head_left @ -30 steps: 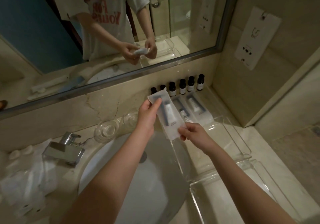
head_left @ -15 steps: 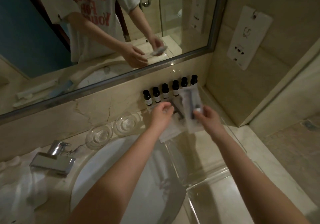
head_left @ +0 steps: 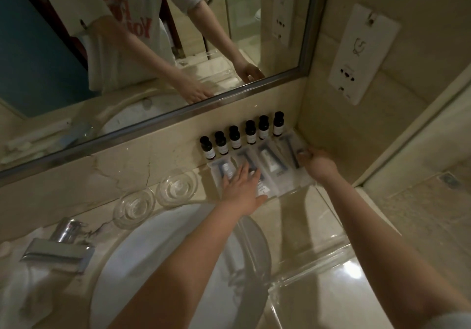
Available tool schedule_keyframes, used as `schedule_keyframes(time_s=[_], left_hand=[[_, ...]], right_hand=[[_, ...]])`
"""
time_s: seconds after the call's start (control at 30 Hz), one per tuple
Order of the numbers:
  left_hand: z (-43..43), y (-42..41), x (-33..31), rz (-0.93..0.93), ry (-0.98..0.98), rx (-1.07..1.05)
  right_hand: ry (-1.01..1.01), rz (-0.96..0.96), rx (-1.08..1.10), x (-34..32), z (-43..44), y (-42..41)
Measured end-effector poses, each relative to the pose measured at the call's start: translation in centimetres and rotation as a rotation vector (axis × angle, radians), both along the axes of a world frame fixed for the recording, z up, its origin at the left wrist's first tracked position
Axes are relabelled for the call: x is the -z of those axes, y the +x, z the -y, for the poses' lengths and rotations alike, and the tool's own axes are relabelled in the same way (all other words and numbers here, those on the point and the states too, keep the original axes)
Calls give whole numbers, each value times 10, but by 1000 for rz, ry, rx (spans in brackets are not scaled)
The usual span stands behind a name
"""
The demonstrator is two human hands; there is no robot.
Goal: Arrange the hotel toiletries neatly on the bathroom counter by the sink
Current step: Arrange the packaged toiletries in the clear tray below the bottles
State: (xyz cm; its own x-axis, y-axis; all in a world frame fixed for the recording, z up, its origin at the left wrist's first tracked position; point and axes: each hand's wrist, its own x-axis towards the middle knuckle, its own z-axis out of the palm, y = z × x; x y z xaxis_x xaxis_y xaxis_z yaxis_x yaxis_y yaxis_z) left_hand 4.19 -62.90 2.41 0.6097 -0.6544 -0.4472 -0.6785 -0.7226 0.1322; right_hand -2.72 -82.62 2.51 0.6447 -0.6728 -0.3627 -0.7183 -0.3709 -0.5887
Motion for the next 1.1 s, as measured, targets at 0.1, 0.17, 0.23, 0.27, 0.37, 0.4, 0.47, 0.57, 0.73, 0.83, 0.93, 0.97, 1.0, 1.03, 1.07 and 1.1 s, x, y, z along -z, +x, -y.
schedule_keyframes(time_s=[0.1, 0.17, 0.23, 0.27, 0.37, 0.4, 0.47, 0.57, 0.73, 0.83, 0.93, 0.97, 1.0, 1.03, 1.07, 1.1], left_hand=[[-2, -1, -1, 5, -2, 19], [-3, -1, -3, -1, -9, 25], [-3, -2, -5, -8, -31, 19], [-4, -2, -6, -12, -53, 8], [-13, -4, -8, 17, -178, -78], [-18, -5, -8, 35, -216, -122], [-31, -5, -5, 65, -239, -216], [-47, -4, 3, 66, -196, -285], [-52, -6, 10, -19, -121, -261], [-50, -7, 8, -5, -124, -260], [-51, -6, 6, -5, -123, -259], [-53, -5, 5, -6, -130, -259], [-55, -5, 3, -3, -141, -257], [-59, -5, 1, 5, -153, -253], [-63, -5, -3, 20, -164, -247], [-69, -6, -7, 39, -174, -240]], right_hand=[[-50, 8, -19, 6, -1, 1], [-96, -1, -24, 7, -1, 1], [-149, -13, -15, 7, -4, -1], [-190, -11, 5, 7, -7, -3], [-415, 70, 8, 4, -25, -11], [-482, 126, -40, 5, -33, -14], [-558, 219, -198, 10, -50, -17], [-574, 175, -400, 21, -67, -17], [-532, 9, -461, 28, -78, -14], [-528, -9, -462, 24, -79, -14], [-529, -11, -454, 18, -82, -14], [-534, -1, -451, 15, -85, -14], [-541, 13, -450, 13, -89, -14], [-546, 29, -450, 10, -94, -15], [-547, 47, -452, 7, -100, -16], [-549, 71, -457, 3, -107, -18]])
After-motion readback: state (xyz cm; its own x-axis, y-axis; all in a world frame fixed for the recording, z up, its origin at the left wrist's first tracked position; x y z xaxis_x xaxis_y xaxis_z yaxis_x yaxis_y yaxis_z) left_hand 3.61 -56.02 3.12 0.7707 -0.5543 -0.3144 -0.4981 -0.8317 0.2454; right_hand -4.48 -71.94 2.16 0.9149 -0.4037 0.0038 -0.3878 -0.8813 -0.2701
